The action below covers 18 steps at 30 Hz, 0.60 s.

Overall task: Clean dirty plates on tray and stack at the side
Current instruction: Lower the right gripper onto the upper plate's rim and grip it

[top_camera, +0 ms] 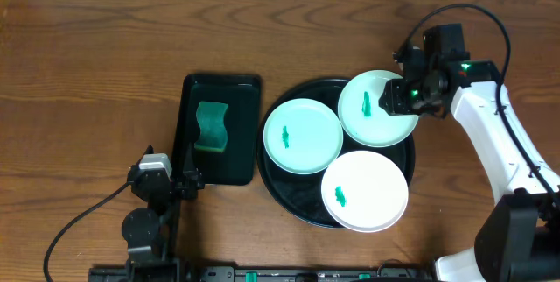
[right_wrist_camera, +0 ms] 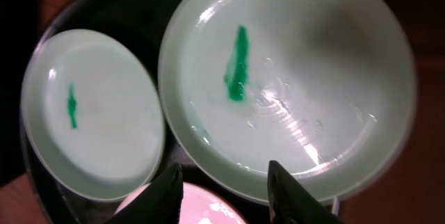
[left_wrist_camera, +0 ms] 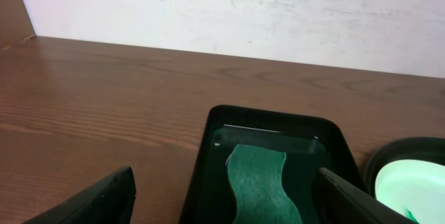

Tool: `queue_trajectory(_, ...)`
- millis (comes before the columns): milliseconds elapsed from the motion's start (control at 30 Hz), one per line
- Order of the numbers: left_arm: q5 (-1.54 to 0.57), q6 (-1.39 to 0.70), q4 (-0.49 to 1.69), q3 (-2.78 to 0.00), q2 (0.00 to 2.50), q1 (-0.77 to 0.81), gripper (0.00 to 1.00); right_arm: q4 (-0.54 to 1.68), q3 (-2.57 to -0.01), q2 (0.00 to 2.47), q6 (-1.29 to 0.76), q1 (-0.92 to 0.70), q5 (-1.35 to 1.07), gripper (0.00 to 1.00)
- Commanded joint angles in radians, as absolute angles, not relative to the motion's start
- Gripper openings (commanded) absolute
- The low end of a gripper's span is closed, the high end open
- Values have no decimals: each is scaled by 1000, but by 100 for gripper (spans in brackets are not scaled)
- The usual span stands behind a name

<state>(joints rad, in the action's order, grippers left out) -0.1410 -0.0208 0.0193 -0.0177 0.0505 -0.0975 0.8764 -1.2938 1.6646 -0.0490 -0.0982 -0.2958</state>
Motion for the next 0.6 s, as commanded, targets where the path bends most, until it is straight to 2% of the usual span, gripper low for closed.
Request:
queue_trajectory(0, -172, -4, 56, -4, 51, -101, 81, 813, -1242, 1668, -47, -134, -385, 39)
queue_trajectory(167, -172, -4, 56, -4, 51, -101, 81, 756, -1198, 1668, -47, -180, -386, 43)
queue_trajectory(300, -172, -4, 56, -4, 51, -101, 81, 743, -1196, 1668, -47, -213, -384, 43)
queue_trajectory(433, -172, -4, 56, -4, 51, -101, 81, 740, -1196, 1668, -47, -242, -335, 39)
queue_trajectory(567, -172, -4, 56, -4, 51, -101, 81, 741, -1195, 1668, -47, -252, -283, 31)
